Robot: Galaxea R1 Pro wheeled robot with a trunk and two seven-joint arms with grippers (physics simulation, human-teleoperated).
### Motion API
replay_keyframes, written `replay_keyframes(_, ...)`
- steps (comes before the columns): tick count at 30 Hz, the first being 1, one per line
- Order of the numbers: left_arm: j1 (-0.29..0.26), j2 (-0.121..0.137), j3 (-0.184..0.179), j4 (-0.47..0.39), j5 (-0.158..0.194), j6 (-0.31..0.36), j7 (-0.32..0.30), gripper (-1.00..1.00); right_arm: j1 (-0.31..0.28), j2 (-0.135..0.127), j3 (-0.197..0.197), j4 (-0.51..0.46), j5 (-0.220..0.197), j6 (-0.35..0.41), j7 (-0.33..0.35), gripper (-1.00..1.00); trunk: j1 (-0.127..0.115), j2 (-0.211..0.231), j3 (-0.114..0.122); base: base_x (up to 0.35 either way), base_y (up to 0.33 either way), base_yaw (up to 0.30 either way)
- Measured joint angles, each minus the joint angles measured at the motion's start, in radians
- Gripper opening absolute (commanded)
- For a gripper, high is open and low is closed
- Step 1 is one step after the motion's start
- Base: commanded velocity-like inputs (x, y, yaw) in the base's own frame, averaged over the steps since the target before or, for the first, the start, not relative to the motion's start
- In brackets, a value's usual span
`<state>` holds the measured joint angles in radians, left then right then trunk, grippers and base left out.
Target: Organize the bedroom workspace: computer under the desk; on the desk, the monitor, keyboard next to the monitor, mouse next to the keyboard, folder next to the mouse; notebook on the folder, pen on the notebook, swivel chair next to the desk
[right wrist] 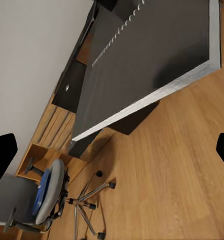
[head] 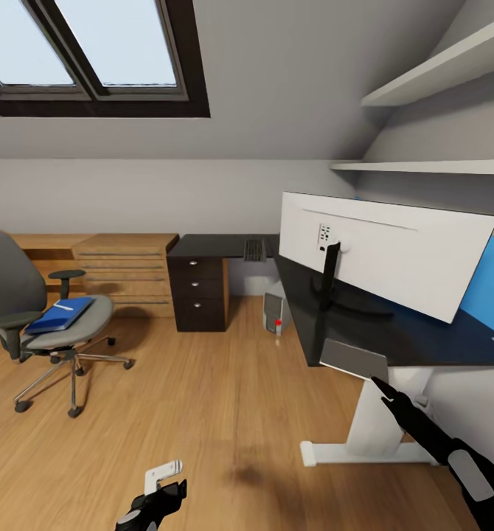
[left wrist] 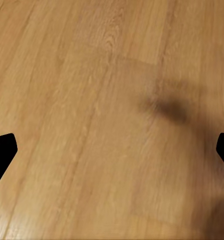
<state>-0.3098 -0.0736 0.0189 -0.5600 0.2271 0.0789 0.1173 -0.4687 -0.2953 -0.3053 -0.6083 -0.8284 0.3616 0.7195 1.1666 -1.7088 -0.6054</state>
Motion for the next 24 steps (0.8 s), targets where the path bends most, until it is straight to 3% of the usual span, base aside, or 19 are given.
replay_keyframes(9,0.000,-0.001,-0.001,0.010,0.000,0.001,0.002,1.00,0.000,-0.003,-0.004,0.001,-0.001,-0.001,0.004,1.00,0.000,0.000,0.000,0.101,0.000,0.000)
replay_keyframes(24,0.000,-0.001,-0.001,0.013,0.001,0.001,0.006,1.00,0.000,-0.033,-0.009,0.009,-0.009,0.002,0.004,1.00,0.000,0.000,0.000,0.008,0.000,0.000)
